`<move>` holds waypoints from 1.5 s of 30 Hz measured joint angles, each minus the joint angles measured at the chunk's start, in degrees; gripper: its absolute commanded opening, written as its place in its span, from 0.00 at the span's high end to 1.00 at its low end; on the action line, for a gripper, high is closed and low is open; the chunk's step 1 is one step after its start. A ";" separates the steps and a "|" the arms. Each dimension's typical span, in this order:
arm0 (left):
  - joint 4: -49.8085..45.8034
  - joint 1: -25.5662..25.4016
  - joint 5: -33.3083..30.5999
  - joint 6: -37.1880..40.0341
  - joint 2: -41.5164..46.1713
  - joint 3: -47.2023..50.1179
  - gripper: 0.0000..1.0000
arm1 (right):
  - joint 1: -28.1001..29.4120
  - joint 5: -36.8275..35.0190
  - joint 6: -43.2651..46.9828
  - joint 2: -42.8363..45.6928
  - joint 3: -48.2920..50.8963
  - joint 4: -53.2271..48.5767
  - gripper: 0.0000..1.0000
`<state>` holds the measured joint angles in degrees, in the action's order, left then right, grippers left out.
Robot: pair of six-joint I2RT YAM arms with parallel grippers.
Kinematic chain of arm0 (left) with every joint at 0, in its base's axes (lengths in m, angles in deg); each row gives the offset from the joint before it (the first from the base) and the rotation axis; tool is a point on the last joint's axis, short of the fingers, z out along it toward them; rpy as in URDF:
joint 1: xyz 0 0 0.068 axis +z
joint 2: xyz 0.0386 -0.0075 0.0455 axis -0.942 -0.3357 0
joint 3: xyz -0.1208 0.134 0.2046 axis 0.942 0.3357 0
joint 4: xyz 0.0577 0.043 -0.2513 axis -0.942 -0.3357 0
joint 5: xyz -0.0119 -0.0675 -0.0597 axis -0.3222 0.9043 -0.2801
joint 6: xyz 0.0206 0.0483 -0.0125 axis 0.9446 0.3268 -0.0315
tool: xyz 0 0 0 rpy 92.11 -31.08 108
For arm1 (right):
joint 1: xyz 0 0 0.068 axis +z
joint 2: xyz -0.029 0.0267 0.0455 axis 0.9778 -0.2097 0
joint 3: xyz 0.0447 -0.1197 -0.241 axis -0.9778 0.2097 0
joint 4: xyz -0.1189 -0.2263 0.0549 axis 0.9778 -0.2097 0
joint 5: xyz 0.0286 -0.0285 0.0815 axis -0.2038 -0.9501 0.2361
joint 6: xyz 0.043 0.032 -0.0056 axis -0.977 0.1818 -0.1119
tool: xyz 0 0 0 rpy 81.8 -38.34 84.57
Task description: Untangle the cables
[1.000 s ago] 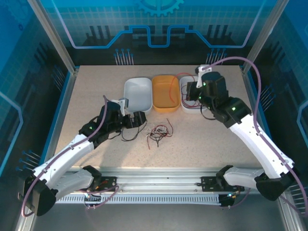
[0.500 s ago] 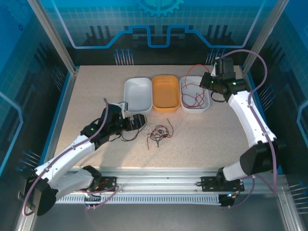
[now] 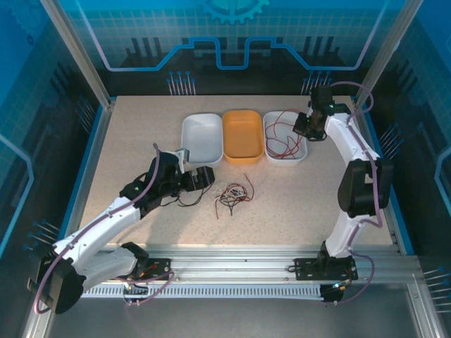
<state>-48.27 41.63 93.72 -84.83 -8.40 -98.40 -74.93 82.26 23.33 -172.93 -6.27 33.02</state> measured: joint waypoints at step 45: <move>3.28 0.00 2.29 -1.64 -4.22 1.16 0.01 | 15.67 -10.36 4.87 21.94 19.69 5.35 0.00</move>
<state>-45.00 41.63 96.02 -86.47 -12.62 -97.24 -59.26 71.90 28.21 -150.99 13.43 38.38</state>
